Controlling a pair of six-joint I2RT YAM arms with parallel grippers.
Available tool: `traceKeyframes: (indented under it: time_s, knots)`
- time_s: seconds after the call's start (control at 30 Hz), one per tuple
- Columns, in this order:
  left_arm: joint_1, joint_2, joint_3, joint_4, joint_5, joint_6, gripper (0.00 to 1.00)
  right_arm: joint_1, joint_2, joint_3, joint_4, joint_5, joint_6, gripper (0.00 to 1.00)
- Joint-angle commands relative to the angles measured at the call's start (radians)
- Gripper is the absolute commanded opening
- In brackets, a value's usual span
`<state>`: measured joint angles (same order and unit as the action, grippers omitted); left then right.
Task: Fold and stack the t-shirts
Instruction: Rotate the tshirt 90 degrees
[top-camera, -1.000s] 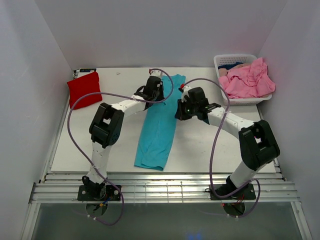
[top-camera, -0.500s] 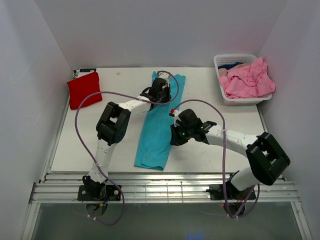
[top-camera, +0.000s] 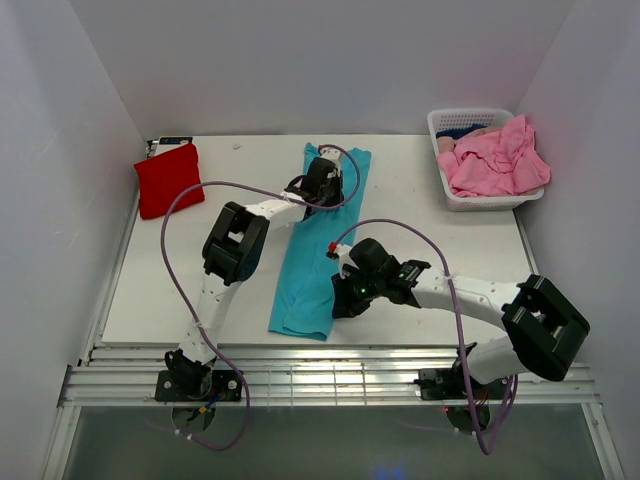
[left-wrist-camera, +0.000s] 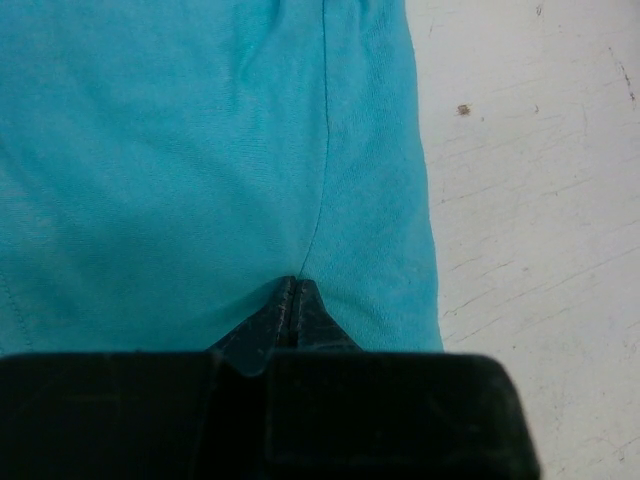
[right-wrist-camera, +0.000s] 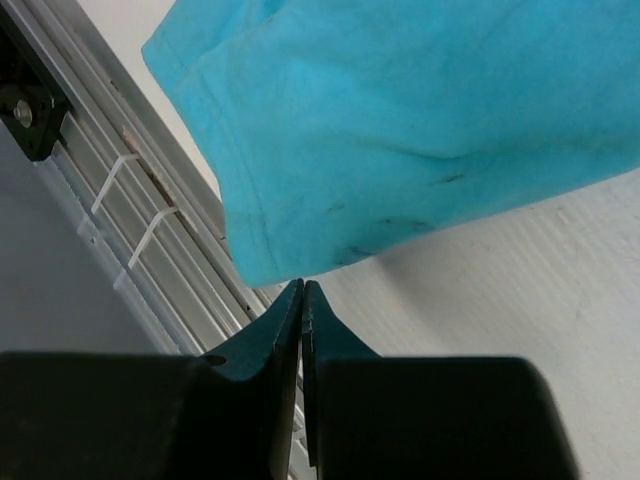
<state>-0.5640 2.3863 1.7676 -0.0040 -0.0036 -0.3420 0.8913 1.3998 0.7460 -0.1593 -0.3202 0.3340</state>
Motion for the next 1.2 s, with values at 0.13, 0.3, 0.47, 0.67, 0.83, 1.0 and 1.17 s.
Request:
traceKeyframes:
  time_s: [0.13, 0.3, 0.47, 0.67, 0.83, 1.0, 1.17]
  knots:
    - [0.029, 0.008, -0.002, -0.051, 0.002, -0.015, 0.0, 0.055, 0.021, -0.01, 0.082, -0.077, 0.005, 0.08]
    - [0.032, 0.002, -0.014, -0.047, 0.002, -0.018, 0.0, 0.072, 0.063, 0.019, 0.116, -0.086, -0.003, 0.08]
    - [0.036, 0.001, -0.028, -0.044, 0.002, -0.017, 0.0, 0.078, 0.14, 0.049, 0.144, -0.102, -0.021, 0.08]
    - [0.042, -0.012, -0.049, -0.034, 0.002, -0.009, 0.0, 0.081, 0.199, 0.053, 0.198, -0.128, -0.026, 0.08]
    - [0.05, -0.015, -0.056, -0.031, 0.002, -0.008, 0.0, 0.084, 0.2, 0.052, 0.199, -0.128, -0.029, 0.08]
    - [0.055, -0.016, -0.062, -0.027, 0.002, -0.008, 0.0, 0.086, 0.214, 0.062, 0.135, -0.094, -0.046, 0.08]
    - [0.064, -0.012, -0.063, -0.022, 0.002, -0.003, 0.0, 0.089, 0.183, 0.029, 0.008, -0.017, -0.047, 0.08]
